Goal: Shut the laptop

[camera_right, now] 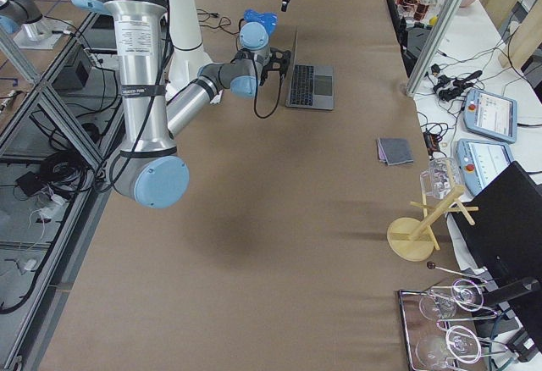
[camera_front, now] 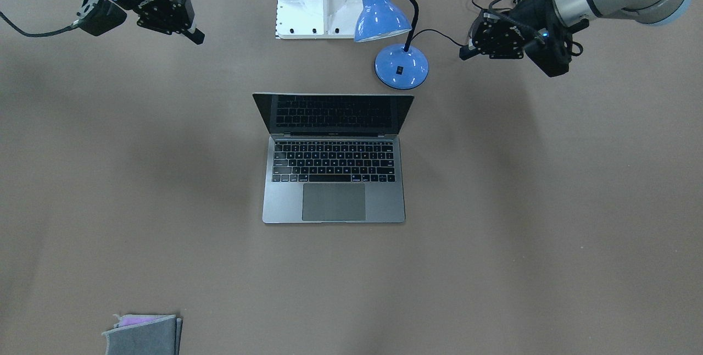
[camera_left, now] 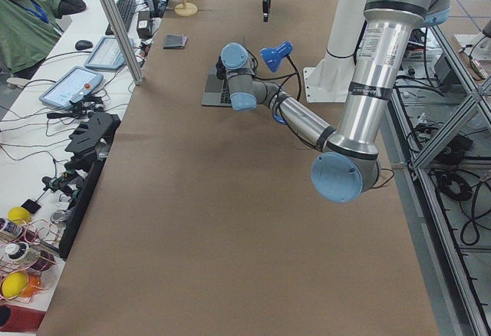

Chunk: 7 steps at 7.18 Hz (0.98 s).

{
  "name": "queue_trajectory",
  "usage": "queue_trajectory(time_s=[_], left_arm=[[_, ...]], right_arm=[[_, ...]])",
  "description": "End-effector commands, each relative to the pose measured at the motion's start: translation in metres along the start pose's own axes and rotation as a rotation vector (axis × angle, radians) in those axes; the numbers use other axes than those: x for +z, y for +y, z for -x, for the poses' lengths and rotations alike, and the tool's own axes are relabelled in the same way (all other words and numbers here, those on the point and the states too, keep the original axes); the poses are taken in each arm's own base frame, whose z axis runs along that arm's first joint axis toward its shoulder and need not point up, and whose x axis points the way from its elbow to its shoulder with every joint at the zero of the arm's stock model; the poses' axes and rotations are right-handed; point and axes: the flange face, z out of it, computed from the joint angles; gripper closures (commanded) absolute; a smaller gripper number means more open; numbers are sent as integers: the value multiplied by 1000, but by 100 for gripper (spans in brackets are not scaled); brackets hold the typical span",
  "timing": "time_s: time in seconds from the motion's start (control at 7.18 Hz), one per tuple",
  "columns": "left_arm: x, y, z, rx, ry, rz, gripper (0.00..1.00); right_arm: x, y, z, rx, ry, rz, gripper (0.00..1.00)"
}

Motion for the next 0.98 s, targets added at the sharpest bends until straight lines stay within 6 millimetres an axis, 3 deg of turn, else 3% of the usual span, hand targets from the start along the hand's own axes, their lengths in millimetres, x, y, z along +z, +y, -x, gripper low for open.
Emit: queue_trajectory(time_s=[0.0,0.28,0.56,0.84], left_arm=[[44,-18,-19,-12,-9,-14,100],[61,-21,-18,-22,-20,-15,100],[66,-17,-20,-20,-19,-13,100],[66,-18,-25,-13,-14,-14,100]], right_arm=[[28,17,32,-15,-3,-6,100],[51,14,50,-8,-9,4,100],[59,4,53,-5,-4,-11,100],[72,-23,57,11,15,-57,100]])
